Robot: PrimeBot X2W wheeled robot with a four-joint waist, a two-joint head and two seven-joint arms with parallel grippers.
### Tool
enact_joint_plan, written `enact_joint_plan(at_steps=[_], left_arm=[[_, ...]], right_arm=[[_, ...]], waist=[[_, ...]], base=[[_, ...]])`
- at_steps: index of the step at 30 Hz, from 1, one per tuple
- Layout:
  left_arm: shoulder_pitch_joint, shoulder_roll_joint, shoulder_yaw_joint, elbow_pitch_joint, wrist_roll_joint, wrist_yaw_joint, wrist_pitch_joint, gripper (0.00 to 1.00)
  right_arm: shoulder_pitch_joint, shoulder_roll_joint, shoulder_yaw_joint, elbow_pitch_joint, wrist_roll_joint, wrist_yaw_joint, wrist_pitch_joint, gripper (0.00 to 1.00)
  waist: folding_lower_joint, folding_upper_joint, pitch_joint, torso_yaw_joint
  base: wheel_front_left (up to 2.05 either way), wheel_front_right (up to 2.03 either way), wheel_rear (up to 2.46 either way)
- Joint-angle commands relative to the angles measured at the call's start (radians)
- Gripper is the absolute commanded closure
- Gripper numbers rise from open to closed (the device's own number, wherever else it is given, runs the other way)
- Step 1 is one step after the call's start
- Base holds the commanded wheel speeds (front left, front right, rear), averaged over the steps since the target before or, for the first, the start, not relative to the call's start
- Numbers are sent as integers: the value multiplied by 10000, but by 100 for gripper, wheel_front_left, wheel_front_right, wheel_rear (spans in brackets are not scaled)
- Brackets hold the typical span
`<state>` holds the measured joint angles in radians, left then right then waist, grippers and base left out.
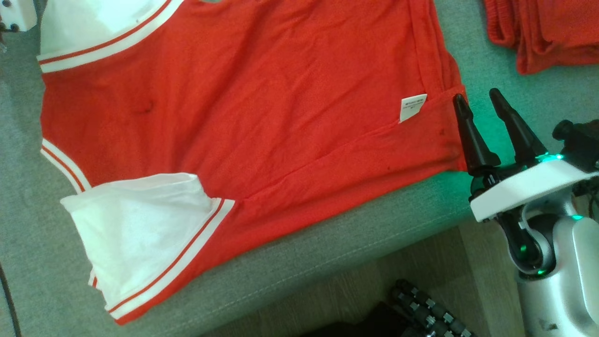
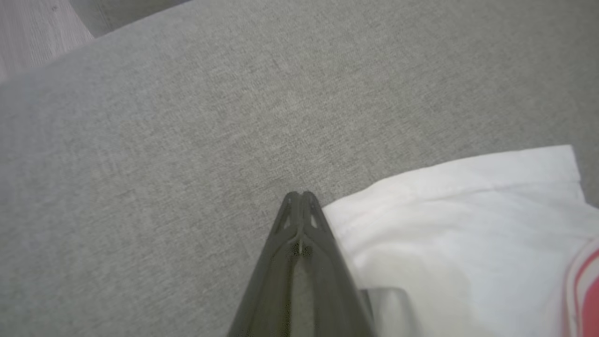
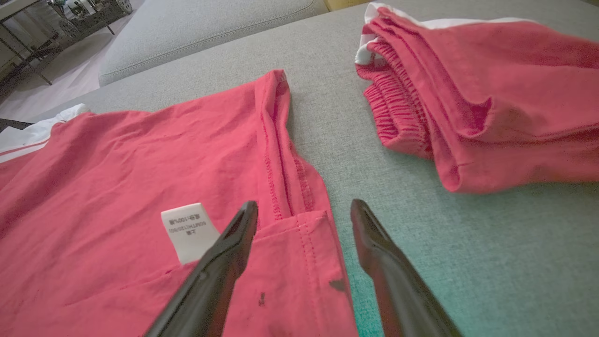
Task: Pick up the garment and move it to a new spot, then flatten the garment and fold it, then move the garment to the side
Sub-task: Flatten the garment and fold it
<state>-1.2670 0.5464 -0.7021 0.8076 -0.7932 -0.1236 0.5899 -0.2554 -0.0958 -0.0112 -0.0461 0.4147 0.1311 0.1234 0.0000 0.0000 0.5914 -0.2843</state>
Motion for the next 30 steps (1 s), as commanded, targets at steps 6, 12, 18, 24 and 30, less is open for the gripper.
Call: enact_joint_plan(at_steps=[6, 12, 18, 24, 30], left_arm=[[135, 377, 248, -491, -204, -49, -326, 100], [-229, 218, 429, -756, 86, -51, -1974, 100], [-261, 27, 358, -697, 68, -61, -2710, 100], [-268, 163, 109, -893, -83, -67, -2948, 100], [-266, 253, -198, -1163, -283, -69, -3042, 100]], right_arm=[[-684, -149, 199, -191, 43, -4, 117, 0], [-1251, -225, 224, 38, 4, -4, 168, 0], [-1226, -186, 137, 282, 35, -4, 199, 0], [-2093, -64, 209, 1042, 256, -4, 947, 0], [-4222, 128, 225, 2937, 502, -4, 2098, 0]], waist=[[0, 0, -26, 34], [0, 0, -167, 319], [0, 0, -357, 487], [0, 0, -574, 425], [0, 0, -722, 461]], base=[[0, 0, 0], [0, 0, 0], [0, 0, 0], [0, 0, 0], [0, 0, 0]])
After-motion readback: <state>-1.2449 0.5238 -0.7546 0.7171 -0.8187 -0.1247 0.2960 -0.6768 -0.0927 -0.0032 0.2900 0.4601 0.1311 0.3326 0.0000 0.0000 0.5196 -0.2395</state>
